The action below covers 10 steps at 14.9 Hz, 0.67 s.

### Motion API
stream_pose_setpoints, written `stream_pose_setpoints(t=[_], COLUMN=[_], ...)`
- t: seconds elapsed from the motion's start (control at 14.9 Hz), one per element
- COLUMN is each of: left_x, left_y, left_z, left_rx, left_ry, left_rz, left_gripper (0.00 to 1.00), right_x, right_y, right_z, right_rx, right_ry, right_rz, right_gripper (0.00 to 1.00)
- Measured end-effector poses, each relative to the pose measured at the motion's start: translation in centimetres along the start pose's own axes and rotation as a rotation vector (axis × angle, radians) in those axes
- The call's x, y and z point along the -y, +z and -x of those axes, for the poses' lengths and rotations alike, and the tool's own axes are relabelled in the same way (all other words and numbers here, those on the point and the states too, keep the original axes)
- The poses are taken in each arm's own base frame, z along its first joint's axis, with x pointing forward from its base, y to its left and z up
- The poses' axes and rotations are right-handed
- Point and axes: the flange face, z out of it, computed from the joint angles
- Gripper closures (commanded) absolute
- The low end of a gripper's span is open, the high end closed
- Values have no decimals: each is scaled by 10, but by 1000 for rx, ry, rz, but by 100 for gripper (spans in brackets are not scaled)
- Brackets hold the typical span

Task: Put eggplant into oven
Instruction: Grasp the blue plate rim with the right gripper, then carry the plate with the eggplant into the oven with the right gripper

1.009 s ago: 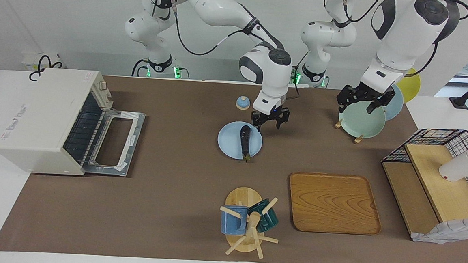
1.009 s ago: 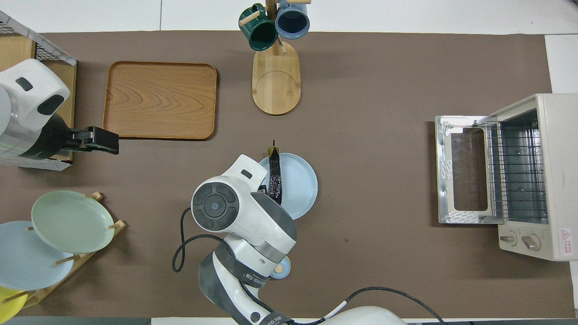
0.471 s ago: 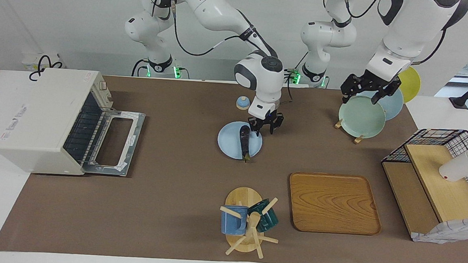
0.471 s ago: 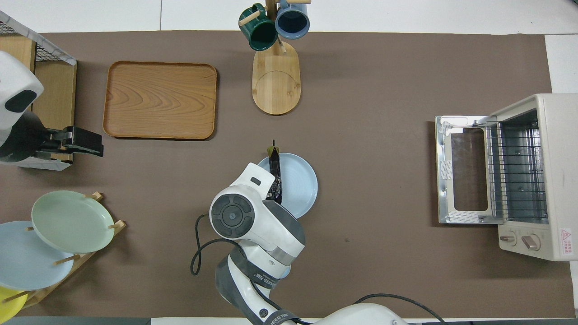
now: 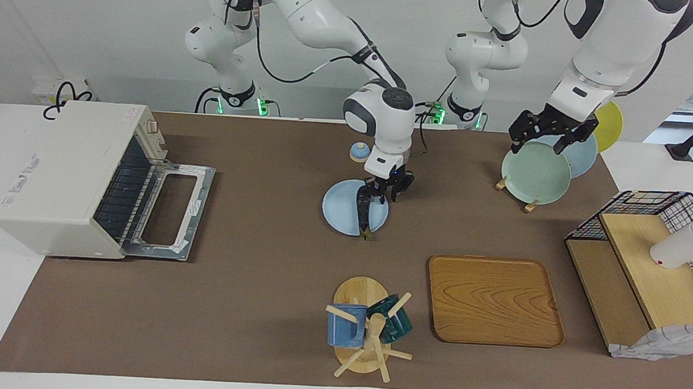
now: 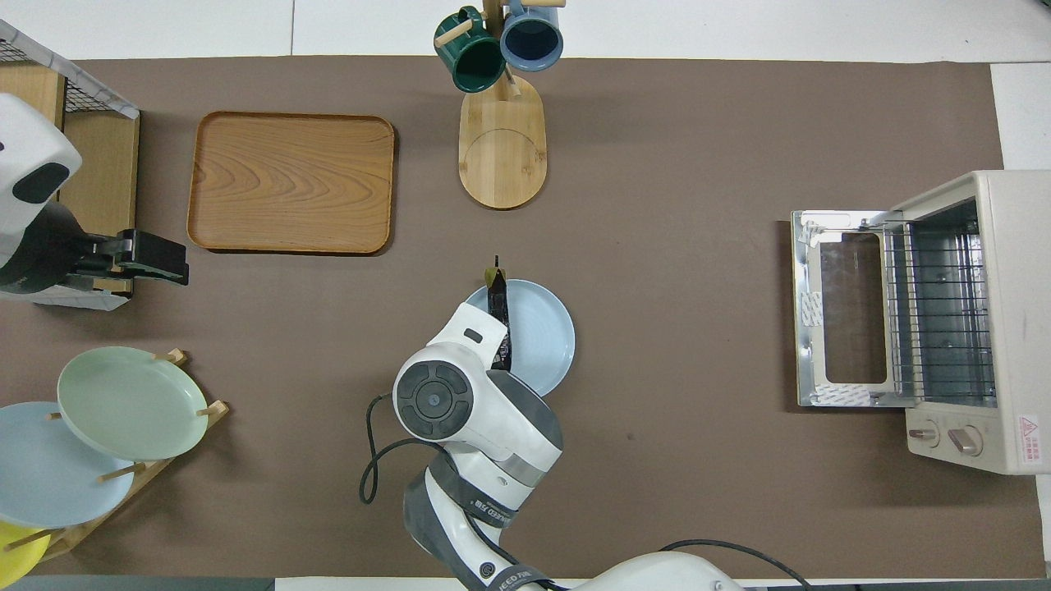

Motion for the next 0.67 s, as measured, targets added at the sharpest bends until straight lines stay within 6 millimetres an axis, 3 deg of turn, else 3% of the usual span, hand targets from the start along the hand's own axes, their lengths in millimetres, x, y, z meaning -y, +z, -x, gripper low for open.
stream_pose_setpoints(t=[0.2, 0.4, 0.54, 0.67], left_x=[0, 0, 0, 0], left_y=[0, 0, 0, 0], left_z=[0, 0, 0, 0], left_rx=[0, 1, 1, 1], left_ry=[0, 0, 0, 0], left_rz=[0, 0, 0, 0], left_gripper=[0, 0, 0, 0], right_x=[-3, -7, -8, -21], right_y=[-7, -8, -28, -67], right_z=[1, 10, 7, -6], right_rx=[-15, 17, 35, 32], right_ry=[-36, -139, -184, -175], right_rz=[8, 151, 258, 286], right_gripper=[100, 100, 100, 100])
